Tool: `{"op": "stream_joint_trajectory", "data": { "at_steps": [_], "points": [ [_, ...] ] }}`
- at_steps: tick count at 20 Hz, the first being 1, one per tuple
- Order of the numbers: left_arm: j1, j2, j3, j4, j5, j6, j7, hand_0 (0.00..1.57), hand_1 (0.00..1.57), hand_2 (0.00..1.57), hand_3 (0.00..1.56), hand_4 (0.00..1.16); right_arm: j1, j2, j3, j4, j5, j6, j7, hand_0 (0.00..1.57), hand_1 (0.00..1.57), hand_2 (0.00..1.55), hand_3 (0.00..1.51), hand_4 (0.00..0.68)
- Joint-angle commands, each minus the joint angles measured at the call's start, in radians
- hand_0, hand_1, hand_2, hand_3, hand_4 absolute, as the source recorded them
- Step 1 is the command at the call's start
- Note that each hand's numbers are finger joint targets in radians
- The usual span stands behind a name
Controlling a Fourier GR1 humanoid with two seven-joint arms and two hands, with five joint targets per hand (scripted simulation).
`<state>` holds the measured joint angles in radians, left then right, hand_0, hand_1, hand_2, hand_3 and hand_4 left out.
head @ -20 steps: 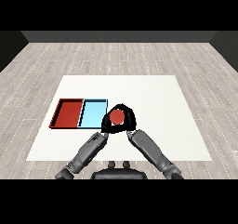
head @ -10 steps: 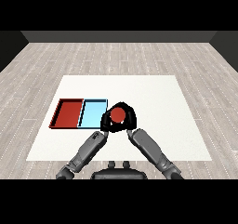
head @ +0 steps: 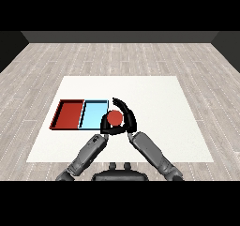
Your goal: Pick the red can and put it in the red box
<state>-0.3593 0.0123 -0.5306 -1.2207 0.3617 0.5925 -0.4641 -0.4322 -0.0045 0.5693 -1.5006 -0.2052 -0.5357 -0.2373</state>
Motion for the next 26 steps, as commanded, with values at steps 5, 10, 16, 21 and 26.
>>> {"op": "stream_joint_trajectory", "data": {
  "at_steps": [5, 10, 16, 21, 26],
  "points": [
    [-0.066, -0.012, 0.074, 0.053, -0.010, -0.031, -0.010, 1.57, 1.57, 1.57, 1.49, 1.13, 0.006, 0.004, -0.006, 0.031, -0.003, -0.021, 0.001, 0.00, 0.00, 0.00, 0.00, 0.000],
    [-0.026, -0.012, -0.015, 0.007, 0.014, 0.046, -0.023, 1.57, 1.57, 1.57, 1.48, 1.13, -0.001, -0.013, -0.135, 0.020, -0.025, 0.098, 0.017, 0.00, 0.00, 0.00, 0.00, 0.000],
    [-0.064, -0.012, 0.066, 0.037, -0.016, 0.051, 0.006, 1.57, 1.57, 1.56, 1.46, 1.13, 0.165, -0.074, -0.112, -0.264, -0.012, 0.112, 0.110, 0.00, 0.00, 0.00, 0.00, 0.000],
    [-0.054, 0.023, 0.151, 0.019, -0.045, -0.028, 0.020, 1.57, 1.57, 1.57, 1.47, 1.13, 0.178, -0.127, -0.255, -0.312, -0.077, 0.202, 0.103, 0.00, 0.00, 0.00, 0.00, 0.000],
    [-0.010, 0.163, 0.217, -0.096, -0.046, -0.067, 0.086, 1.57, 1.57, 1.57, 1.48, 1.13, 0.336, -0.186, -0.331, -0.332, -0.143, 0.303, -0.005, 0.00, 0.00, 0.00, 0.00, 0.000]
  ]
}}
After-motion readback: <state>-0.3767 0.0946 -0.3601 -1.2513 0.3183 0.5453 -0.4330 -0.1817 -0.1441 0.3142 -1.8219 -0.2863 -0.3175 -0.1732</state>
